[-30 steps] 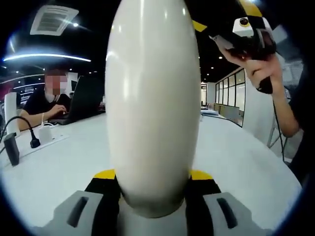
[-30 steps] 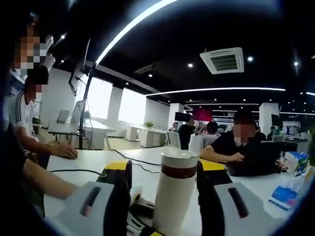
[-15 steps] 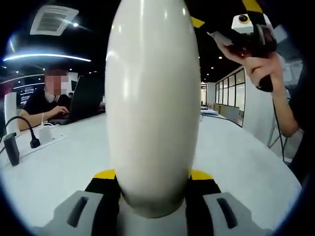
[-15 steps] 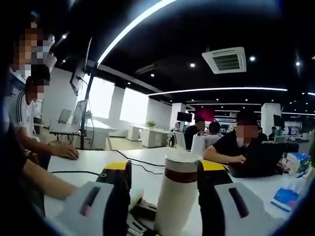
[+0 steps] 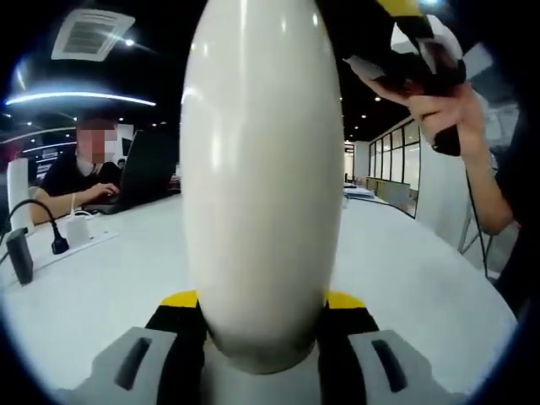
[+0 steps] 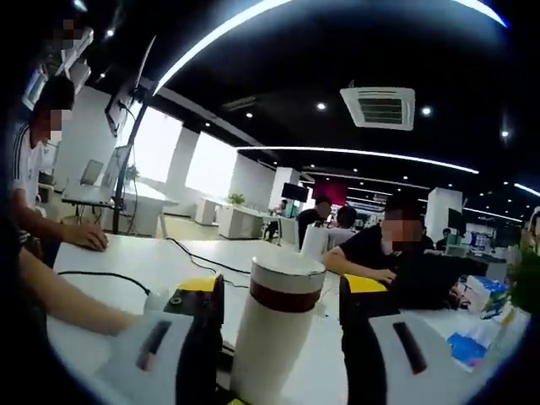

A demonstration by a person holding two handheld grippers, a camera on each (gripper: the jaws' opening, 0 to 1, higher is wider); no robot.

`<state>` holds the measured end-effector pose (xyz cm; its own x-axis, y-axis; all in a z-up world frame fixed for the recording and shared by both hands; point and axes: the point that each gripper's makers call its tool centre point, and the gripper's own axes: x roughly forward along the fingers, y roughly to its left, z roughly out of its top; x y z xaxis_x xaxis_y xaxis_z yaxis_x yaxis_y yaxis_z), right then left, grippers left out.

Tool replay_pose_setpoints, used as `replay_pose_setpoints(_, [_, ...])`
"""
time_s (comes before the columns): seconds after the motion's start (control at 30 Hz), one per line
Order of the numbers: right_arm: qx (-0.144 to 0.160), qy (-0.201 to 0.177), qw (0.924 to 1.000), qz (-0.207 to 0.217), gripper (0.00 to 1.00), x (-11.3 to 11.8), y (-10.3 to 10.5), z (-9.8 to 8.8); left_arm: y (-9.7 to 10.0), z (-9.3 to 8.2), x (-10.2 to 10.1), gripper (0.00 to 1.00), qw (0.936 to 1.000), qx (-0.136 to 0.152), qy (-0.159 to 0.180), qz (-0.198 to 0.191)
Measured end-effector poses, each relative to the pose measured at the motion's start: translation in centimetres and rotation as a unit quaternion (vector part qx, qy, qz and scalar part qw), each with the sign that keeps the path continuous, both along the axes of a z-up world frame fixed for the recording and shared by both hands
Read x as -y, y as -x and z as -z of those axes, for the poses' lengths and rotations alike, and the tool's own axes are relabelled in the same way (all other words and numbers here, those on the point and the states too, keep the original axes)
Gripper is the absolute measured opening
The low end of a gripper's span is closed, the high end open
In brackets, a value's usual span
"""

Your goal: Grasp the water cup twist off the cup lid place the cup lid on the table

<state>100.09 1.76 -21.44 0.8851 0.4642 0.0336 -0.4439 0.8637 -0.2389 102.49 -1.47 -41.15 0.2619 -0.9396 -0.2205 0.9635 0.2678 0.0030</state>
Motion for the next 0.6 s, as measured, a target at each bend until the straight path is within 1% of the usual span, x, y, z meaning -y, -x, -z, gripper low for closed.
replay_pose_setpoints(0.1, [-0.003,0.008,1.0000,0.001,0.56,-0.3,-0.5,0.4,0.0,0.0,0.0,0.54,1.0000,0.000,0.000,0.000])
replay_pose_setpoints(0.13, [-0.002,0.003,1.0000,-0.002,0.55,-0.4,-0.7,0.3,0.0,0.0,0.0,0.54,1.0000,0.000,0.000,0.000])
replay_pose_setpoints(0.17, [-0.002,-0.012,0.9999,-0.008,0.54,-0.7,-0.8,0.0,0.0,0.0,0.0,0.54,1.0000,0.000,0.000,0.000])
replay_pose_setpoints(0.2, [0.009,-0.034,0.9992,-0.019,0.53,-1.0,-0.8,-0.8,0.0,0.0,0.0,0.54,1.0000,0.000,0.000,0.000])
replay_pose_setpoints(0.23, [0.011,-0.036,0.9992,-0.017,0.53,-0.9,-1.0,-1.0,0.0,0.0,0.0,0.54,1.0000,0.000,0.000,0.000])
replay_pose_setpoints(0.27, [0.011,-0.030,0.9994,-0.016,0.51,-0.8,-1.2,-0.9,0.0,0.0,0.0,0.54,1.0000,0.000,0.000,0.000])
replay_pose_setpoints(0.3, [0.010,-0.011,0.9998,-0.013,0.49,-0.7,-1.6,-0.7,0.0,0.0,0.0,0.54,1.0000,0.000,0.000,0.000])
replay_pose_setpoints(0.4, [0.008,-0.004,0.9998,-0.018,0.46,-0.7,-1.9,-0.3,0.0,0.0,0.0,0.54,1.0000,0.000,0.000,0.000])
replay_pose_setpoints(0.47, [0.011,-0.015,0.9992,-0.034,0.46,-0.6,-1.9,-0.3,0.1,0.0,-0.1,0.54,1.0000,0.000,0.000,0.000])
replay_pose_setpoints(0.5, [0.010,-0.024,0.9985,-0.048,0.45,-0.7,-1.8,-0.4,0.1,0.0,-0.1,0.54,1.0000,0.000,0.000,0.000])
replay_pose_setpoints(0.6, [0.009,-0.036,0.9956,-0.086,0.45,-0.7,-1.7,-0.4,0.1,0.0,-0.1,0.54,1.0000,0.000,0.000,0.000])
